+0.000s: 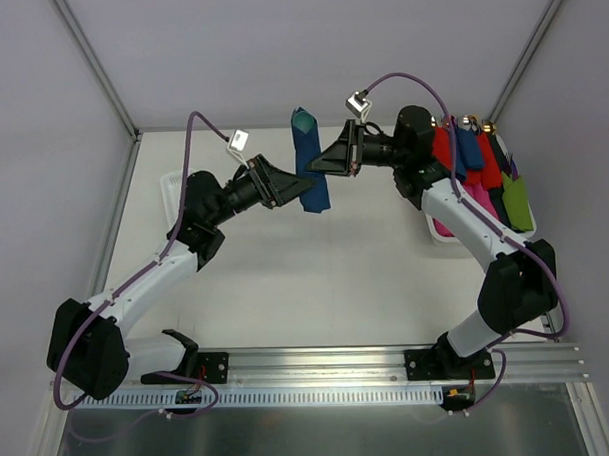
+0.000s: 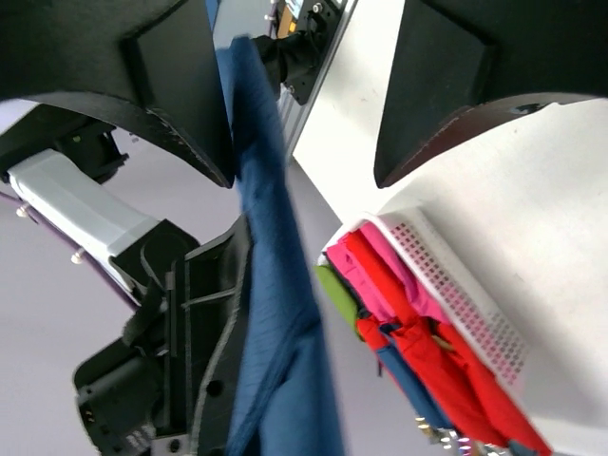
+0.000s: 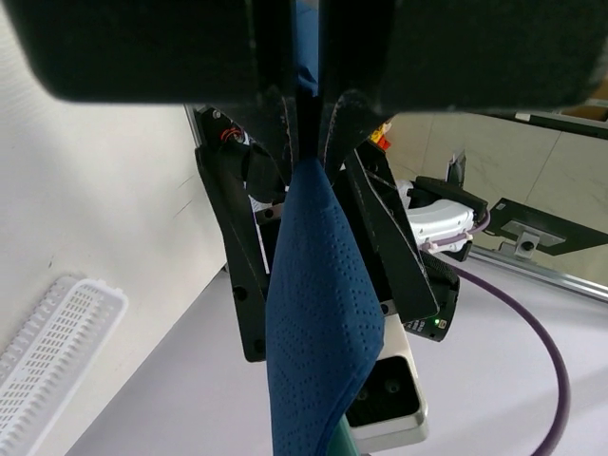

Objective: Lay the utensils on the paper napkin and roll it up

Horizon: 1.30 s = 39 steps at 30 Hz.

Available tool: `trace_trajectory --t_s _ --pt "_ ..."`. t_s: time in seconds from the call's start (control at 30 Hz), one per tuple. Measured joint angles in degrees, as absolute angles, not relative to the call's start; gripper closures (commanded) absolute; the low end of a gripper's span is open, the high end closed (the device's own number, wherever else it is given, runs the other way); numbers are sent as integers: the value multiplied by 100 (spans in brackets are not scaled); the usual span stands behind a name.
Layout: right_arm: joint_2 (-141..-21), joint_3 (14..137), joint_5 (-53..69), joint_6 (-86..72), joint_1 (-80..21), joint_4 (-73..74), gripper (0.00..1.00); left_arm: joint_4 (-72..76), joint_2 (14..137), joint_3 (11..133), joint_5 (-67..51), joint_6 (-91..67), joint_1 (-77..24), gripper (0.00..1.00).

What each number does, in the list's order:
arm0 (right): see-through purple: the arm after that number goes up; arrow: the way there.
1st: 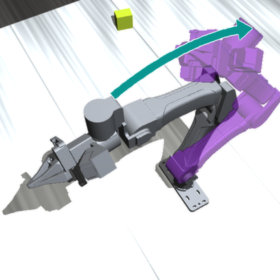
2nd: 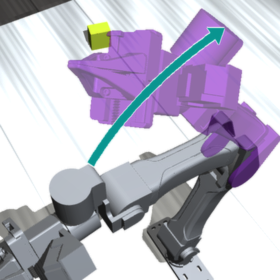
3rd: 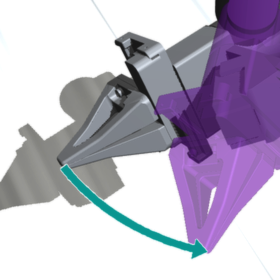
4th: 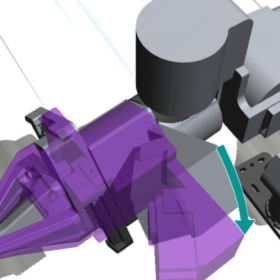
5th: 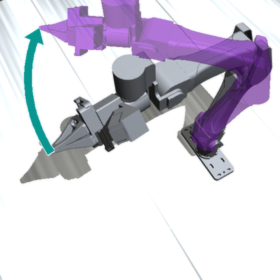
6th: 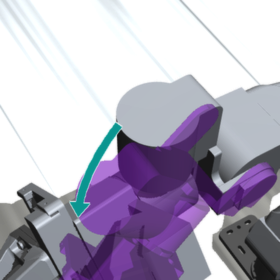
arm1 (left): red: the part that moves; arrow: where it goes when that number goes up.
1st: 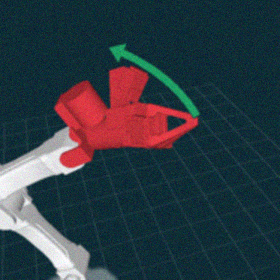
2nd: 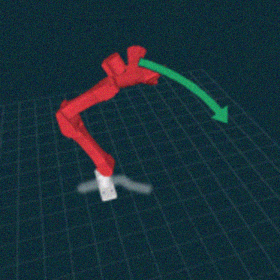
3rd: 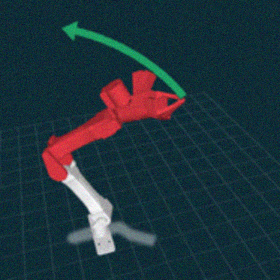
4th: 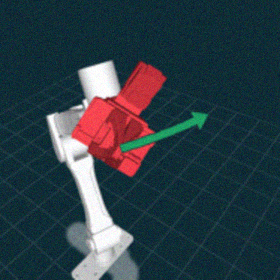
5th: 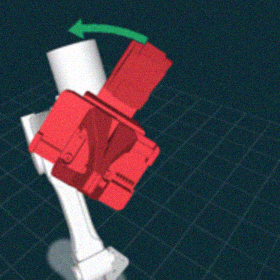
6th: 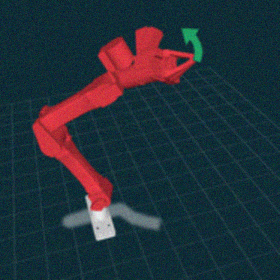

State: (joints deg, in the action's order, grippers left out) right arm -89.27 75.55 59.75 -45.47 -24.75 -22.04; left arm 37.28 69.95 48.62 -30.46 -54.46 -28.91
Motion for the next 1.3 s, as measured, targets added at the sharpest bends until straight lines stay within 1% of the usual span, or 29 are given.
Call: trace_trajectory --t_s 0.07,0.1,0.13,0.17,0.2,0.23,0.33,0.43,0.63,0.77,0.87,0.93,1.07,1.3 --pt "-8925 7555 6010 -4545 -2379 -2204 100 3562 6971 4860 -3046 -5439 -2812 31" --pt "-8925 7555 6040 -4539 -2305 -2200 100 3465 6938 4860 -3048 -5437 -2757 25" --pt "-8919 7555 6053 -4519 -2252 -2165 100 3380 6904 4860 -3048 -5426 -2720 23" --pt "-8908 7555 6075 -4460 -2200 -2099 100 3282 6851 4860 -3048 -5400 -2668 11" --pt "-8888 7555 6097 -4381 -2134 -1994 100 3179 6796 4860 -3048 -5339 -2620 3" --pt "-8866 7555 6125 -4281 -2058 -1887 100 3048 6724 4860 -3048 -5290 -2574 1" --pt "-8785 7664 6265 -3527 -1761 -1039 100 2604 6536 4882 -3055 -5081 -2499 1" --pt "-8783 8195 6300 -2167 -1339 661 100 1970 6495 5122 -3109 -4707 -2469 1" --pt "-8989 9896 6141 1251 -121 4311 100 1142 6510 5518 -3157 -4099 -2469 1" --pt "-9741 11231 6025 3203 1011 6261 100 939 6639 5544 -3256 -3944 -2469 1" --pt "-10602 12234 5863 4285 1758 6794 100 819 6757 5546 -3284 -3898 -2469 1" --pt "-11030 12490 5684 4823 2171 6958 100 751 6814 5546 -3295 -3863 -2469 1" --pt "-11439 12488 5282 5489 2733 7310 100 698 6840 5544 -3295 -3815 -2469 1" --pt "-11472 12359 4908 6176 3262 7496 100 709 6840 5537 -3293 -3813 -2469 1"
